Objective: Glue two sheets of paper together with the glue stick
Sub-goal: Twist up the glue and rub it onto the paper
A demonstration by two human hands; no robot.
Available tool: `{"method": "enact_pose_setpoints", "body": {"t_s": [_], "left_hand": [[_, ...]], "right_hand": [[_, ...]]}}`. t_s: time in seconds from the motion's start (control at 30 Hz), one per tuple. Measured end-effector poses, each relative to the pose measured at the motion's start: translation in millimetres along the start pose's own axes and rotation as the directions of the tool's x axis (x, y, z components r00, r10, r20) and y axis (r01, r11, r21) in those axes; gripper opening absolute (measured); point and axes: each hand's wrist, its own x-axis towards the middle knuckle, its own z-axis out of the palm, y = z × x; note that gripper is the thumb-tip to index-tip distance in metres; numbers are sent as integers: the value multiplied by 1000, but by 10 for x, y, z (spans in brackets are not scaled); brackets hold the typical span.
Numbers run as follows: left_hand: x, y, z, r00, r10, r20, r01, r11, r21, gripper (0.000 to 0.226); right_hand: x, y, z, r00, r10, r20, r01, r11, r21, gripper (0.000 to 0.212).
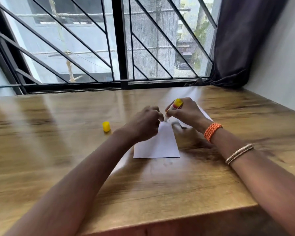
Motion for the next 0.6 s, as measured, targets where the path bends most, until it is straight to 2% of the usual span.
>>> {"method": "enact_pose_setpoints", "body": {"t_s": [0.1,0.3,0.4,0.6], "left_hand": [[-17,4,43,991,-10,130,14,1000,-26,31],[-7,-34,39,985,-65,158,82,992,-100,34],[8,-54,78,981,-82,178,94,994,-59,41],[21,-86,158,977,-118,175,121,993,-8,42]], "right_hand": [[5,-20,-24,1000,6,-18,-7,1000,-10,6],[-26,-10,-51,999,40,-9,-40,999,8,15],[-34,-17,-50,999,50,-16,-50,999,0,18],[-50,-35,-49,995,87,-58,-89,996,-26,22]]}}
